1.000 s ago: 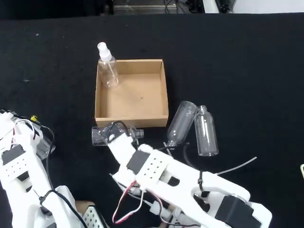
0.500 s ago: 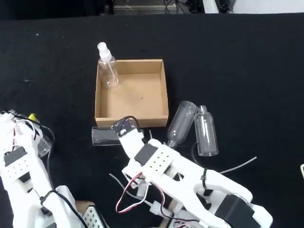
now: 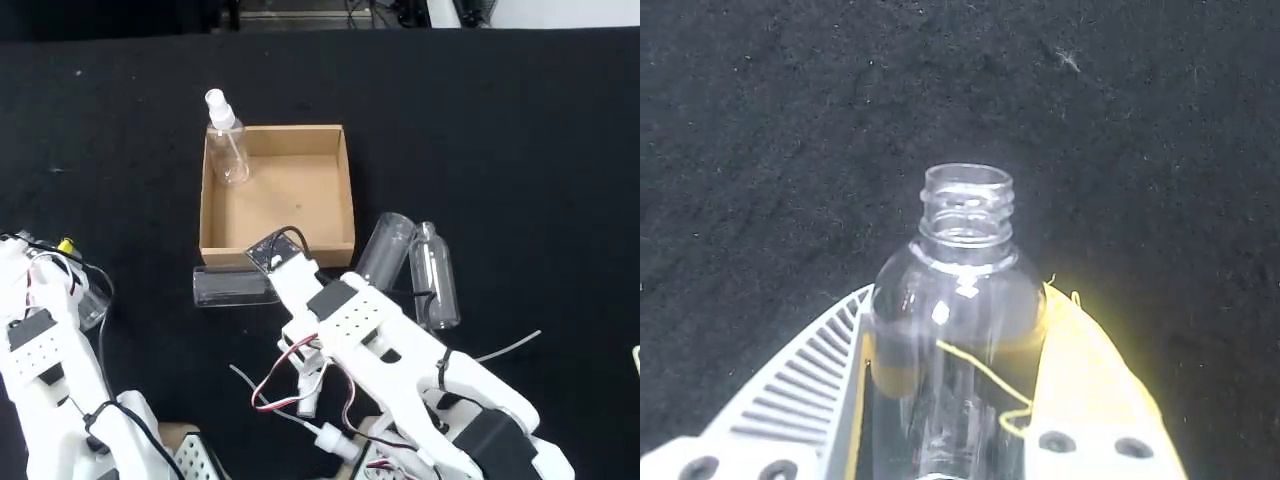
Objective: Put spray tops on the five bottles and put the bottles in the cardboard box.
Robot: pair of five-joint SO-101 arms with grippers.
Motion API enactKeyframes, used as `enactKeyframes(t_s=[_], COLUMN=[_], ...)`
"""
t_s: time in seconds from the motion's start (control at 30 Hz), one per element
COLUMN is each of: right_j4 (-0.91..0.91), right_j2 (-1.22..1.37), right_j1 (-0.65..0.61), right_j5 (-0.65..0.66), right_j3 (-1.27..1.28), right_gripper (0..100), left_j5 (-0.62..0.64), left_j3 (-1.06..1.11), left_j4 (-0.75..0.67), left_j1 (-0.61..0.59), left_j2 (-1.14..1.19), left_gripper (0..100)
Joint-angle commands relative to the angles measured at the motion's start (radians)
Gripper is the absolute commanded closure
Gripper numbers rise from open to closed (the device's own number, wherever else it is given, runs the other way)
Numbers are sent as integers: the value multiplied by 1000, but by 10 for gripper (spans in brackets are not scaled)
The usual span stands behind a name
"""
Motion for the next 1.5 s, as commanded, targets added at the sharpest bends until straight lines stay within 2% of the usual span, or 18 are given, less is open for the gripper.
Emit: enactKeyframes(t_s=[0.0, 0.07, 0.13, 0.3, 0.43, 0.57, 0.73, 0.93, 1.0, 1.2, 1.47], right_j4=[-3, 38, 103, 301, 471, 440, 396, 397, 391, 293, 215], right_j2=[-8, -8, -8, -2, -8, -8, -8, -62, -108, -259, -285], right_j1=[18, 18, 18, 15, 43, 75, 83, 71, 23, -166, -311], right_j5=[12, 21, 91, 532, 790, 982, 1097, 1330, 1366, 1361, 1292], right_j3=[-61, -102, -151, -255, -306, -302, -297, -214, -154, 22, 87], right_gripper=[969, 969, 969, 959, 836, 704, 696, 695, 694, 694, 695], left_j5=[6, 6, 6, 6, 6, 6, 12, 14, 14, 14, 14], left_j3=[-15, -13, -12, -12, -13, -16, -19, -21, -21, -21, -21], left_j4=[-20, -20, -20, -20, -20, -20, -18, -18, -18, -17, -17], left_j1=[-8, -8, -8, -8, -10, -10, -25, -50, -50, -50, -50], left_j2=[-29, -29, -29, -29, -29, -29, -29, -28, -28, -21, -20], left_gripper=[970, 970, 970, 970, 970, 970, 971, 971, 971, 971, 971])
